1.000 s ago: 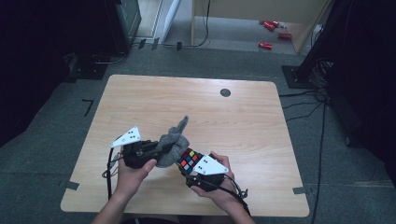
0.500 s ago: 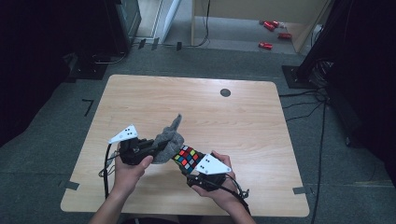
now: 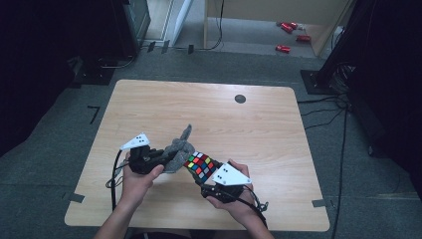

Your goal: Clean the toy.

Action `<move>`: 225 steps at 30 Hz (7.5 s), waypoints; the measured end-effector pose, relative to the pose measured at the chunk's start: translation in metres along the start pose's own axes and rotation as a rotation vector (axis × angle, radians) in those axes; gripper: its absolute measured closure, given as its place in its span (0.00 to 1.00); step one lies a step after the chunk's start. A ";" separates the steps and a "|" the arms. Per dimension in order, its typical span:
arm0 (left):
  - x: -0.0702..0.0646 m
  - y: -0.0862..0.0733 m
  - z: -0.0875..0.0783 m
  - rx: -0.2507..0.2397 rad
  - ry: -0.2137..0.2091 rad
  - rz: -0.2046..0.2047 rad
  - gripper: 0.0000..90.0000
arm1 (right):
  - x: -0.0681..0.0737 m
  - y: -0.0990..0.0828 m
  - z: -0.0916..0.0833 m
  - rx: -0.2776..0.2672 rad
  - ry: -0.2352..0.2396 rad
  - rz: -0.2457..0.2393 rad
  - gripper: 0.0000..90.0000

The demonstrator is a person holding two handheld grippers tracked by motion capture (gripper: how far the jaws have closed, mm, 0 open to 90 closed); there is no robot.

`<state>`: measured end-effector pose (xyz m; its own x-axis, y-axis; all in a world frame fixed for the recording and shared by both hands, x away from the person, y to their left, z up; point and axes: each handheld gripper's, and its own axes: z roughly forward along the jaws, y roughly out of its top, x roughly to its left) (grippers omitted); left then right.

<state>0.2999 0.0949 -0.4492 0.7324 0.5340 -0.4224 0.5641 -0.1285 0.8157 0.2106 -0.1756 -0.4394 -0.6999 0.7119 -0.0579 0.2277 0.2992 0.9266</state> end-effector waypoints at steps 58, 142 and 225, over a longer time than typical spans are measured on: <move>-0.004 -0.007 0.009 -0.098 -0.039 -0.123 0.41 | -0.008 -0.004 -0.010 -0.097 -0.203 0.069 0.39; -0.025 0.016 0.001 0.029 -0.096 -0.049 0.38 | 0.010 -0.019 0.018 0.001 -0.172 -0.085 0.43; -0.063 -0.020 0.005 -0.195 0.069 0.510 0.38 | -0.055 -0.012 -0.017 -0.002 -0.033 0.448 0.82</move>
<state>0.2442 0.0595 -0.4414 0.8642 0.4987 0.0671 0.0580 -0.2312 0.9712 0.2344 -0.2293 -0.4408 -0.5108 0.7907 0.3376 0.5023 -0.0442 0.8635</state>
